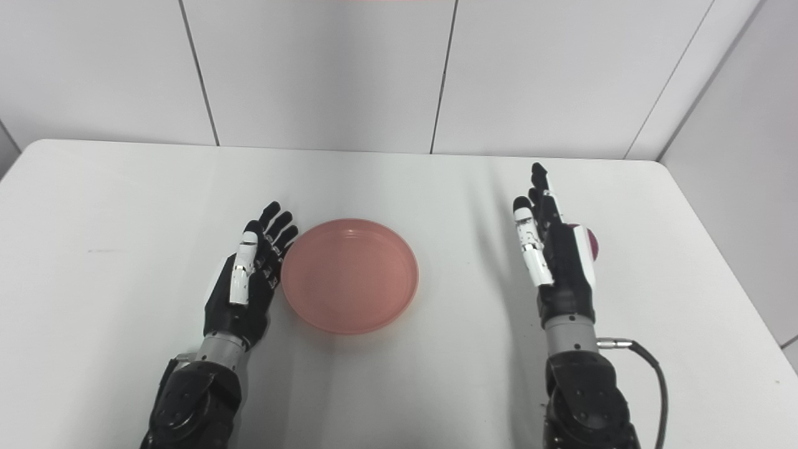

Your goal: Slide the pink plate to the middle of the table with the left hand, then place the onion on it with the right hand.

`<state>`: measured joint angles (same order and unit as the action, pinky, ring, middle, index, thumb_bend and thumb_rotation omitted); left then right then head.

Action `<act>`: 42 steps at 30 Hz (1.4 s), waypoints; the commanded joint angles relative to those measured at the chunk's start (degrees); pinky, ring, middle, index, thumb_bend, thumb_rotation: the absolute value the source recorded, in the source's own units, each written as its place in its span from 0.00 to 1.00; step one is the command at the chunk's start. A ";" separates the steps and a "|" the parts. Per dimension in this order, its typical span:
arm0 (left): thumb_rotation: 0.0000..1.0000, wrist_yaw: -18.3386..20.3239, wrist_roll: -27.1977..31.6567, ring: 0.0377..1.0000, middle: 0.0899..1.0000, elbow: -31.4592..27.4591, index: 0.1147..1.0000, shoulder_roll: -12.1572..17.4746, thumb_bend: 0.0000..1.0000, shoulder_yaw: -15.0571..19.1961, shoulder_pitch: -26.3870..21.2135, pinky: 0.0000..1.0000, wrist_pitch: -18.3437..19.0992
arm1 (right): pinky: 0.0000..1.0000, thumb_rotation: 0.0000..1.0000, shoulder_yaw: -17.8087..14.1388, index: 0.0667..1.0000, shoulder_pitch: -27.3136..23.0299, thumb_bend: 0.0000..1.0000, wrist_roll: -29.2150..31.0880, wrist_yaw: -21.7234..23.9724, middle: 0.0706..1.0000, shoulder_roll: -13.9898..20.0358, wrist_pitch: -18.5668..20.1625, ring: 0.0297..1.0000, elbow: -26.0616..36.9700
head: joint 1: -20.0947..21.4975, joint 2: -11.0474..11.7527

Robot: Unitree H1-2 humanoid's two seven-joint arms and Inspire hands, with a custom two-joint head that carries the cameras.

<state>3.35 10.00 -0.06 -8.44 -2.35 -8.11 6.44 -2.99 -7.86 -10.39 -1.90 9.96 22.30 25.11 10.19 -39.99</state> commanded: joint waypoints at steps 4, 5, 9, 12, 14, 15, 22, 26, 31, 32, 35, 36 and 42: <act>1.00 0.38 0.82 0.94 0.94 0.69 0.92 -0.48 0.46 0.12 0.35 0.94 -0.34 | 0.90 0.51 -1.53 0.95 -2.38 0.75 -4.82 -0.61 0.95 5.04 -3.14 0.94 0.04 | 0.37 -0.09; 1.00 0.50 0.89 0.94 0.94 0.78 0.92 -0.41 0.46 0.17 0.32 0.95 -0.39 | 0.90 0.50 -1.87 0.95 -2.56 0.76 -5.19 -0.76 0.95 5.56 -3.27 0.94 -0.30 | 0.50 -0.05; 1.00 0.81 1.14 0.95 0.95 1.06 0.91 -0.21 0.45 0.34 0.25 0.95 -0.77 | 0.87 0.44 -2.42 0.94 -3.50 0.87 -9.33 -1.21 0.92 8.39 -2.87 0.91 -1.43 | 0.95 0.04; 1.00 1.04 1.41 0.95 0.95 1.22 0.92 0.04 0.45 0.38 0.27 0.95 -0.98 | 0.87 0.41 -2.70 0.95 -4.06 0.91 -11.84 -1.02 0.93 10.15 -2.30 0.92 -1.38 | 1.19 0.15; 1.00 1.03 1.53 0.95 0.95 1.20 0.92 0.18 0.45 0.44 0.27 0.95 -0.86 | 0.86 0.40 -2.79 0.94 -4.43 0.94 -13.97 -0.88 0.92 11.41 -1.68 0.91 -1.09 | 1.28 0.19; 1.00 1.01 1.54 0.95 0.95 1.18 0.91 0.21 0.45 0.45 0.27 0.95 -0.81 | 0.85 0.40 -2.82 0.94 -4.55 0.95 -14.56 -0.84 0.92 11.70 -1.47 0.91 -1.01 | 1.31 0.22; 1.00 1.25 1.79 0.94 0.94 1.60 0.91 0.24 0.46 0.86 0.19 0.94 -1.07 | 0.82 0.37 -3.63 0.94 -5.53 0.99 -20.01 1.24 0.91 14.67 2.42 0.89 0.72 | 2.01 0.44; 1.00 1.69 1.88 0.94 0.94 1.83 0.92 0.48 0.46 1.02 0.14 0.95 -1.22 | 0.79 0.37 -4.56 0.93 -5.78 1.00 -21.78 2.40 0.90 15.41 3.68 0.88 0.70 | 2.47 0.61; 1.00 1.80 1.86 0.95 0.95 2.39 0.92 0.64 0.46 1.50 0.06 0.95 -1.49 | 0.75 0.35 -5.90 0.92 -5.73 1.00 -24.15 3.93 0.89 17.01 4.34 0.86 -0.67 | 2.77 0.92; 1.00 1.79 1.91 0.94 0.94 2.34 0.92 0.58 0.46 1.58 0.07 0.95 -1.47 | 0.75 0.35 -6.34 0.92 -5.69 1.00 -24.20 4.34 0.90 17.15 4.42 0.87 -1.14 | 2.79 0.97; 1.00 2.11 2.00 0.94 0.95 2.46 0.92 0.59 0.46 1.63 0.13 0.95 -1.64 | 0.72 0.35 -7.78 0.92 -5.66 1.00 -25.27 6.59 0.88 17.13 4.60 0.85 -2.37 | 2.79 1.04; 1.00 2.24 1.92 0.94 0.95 2.47 0.92 0.66 0.46 1.57 0.18 0.95 -1.63 | 0.72 0.35 -7.91 0.92 -5.59 1.00 -25.43 7.05 0.88 17.36 4.59 0.85 -2.77 | 2.89 1.09; 1.00 2.44 1.63 0.95 0.95 2.73 0.92 1.00 0.45 1.44 0.24 0.95 -1.47 | 0.72 0.34 -8.02 0.91 -5.22 1.00 -26.32 9.46 0.87 18.65 4.54 0.84 -5.89 | 3.22 1.46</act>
<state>5.63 11.21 1.68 -8.00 -1.16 -8.12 4.53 -10.25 -11.54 -35.61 7.65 26.77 26.79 18.41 13.45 -38.59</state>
